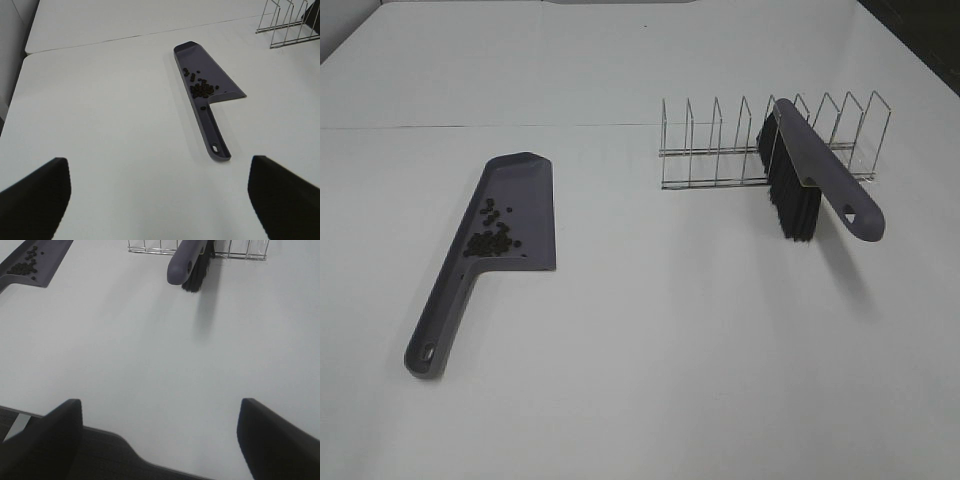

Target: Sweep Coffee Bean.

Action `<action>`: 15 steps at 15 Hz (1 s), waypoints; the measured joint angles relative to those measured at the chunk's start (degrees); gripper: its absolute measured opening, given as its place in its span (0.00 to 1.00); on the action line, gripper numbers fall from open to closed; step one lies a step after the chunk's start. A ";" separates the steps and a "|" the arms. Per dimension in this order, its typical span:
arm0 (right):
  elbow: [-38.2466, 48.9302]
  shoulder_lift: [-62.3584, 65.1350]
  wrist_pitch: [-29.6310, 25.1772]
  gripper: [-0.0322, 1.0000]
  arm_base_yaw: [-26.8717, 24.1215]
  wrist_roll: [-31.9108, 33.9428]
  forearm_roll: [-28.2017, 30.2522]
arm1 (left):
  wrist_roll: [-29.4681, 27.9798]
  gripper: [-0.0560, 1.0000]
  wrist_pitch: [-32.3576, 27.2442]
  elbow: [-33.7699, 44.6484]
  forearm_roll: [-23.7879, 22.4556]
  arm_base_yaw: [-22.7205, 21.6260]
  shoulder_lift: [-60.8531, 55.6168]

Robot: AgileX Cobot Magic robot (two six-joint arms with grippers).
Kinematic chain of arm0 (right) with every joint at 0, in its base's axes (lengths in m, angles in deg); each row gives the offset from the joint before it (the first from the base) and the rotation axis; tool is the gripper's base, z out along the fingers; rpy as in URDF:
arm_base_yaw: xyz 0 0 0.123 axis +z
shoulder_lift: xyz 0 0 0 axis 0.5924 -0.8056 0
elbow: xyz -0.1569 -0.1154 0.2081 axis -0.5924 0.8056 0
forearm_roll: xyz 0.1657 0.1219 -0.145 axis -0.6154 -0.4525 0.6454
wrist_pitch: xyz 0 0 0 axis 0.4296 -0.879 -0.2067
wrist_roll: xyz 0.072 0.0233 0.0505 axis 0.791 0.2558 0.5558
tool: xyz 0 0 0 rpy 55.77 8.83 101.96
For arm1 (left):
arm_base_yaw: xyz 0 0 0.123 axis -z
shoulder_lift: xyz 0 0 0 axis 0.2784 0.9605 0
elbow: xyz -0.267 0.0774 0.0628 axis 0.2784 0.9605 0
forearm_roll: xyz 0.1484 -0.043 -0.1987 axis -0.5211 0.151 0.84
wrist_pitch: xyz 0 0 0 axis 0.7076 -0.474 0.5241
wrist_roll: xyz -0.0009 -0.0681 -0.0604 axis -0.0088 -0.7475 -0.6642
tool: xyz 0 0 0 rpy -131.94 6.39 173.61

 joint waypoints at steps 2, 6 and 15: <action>0.00 0.00 0.00 0.80 0.00 0.00 0.00 | 0.00 0.89 0.00 0.00 0.06 -0.63 0.00; 0.00 0.63 0.00 0.80 0.00 0.00 -0.34 | 0.00 0.89 0.00 0.00 0.06 -10.20 0.00; 0.00 3.38 0.00 0.80 0.00 0.00 -0.46 | 0.11 0.89 0.00 0.00 0.00 -16.27 0.00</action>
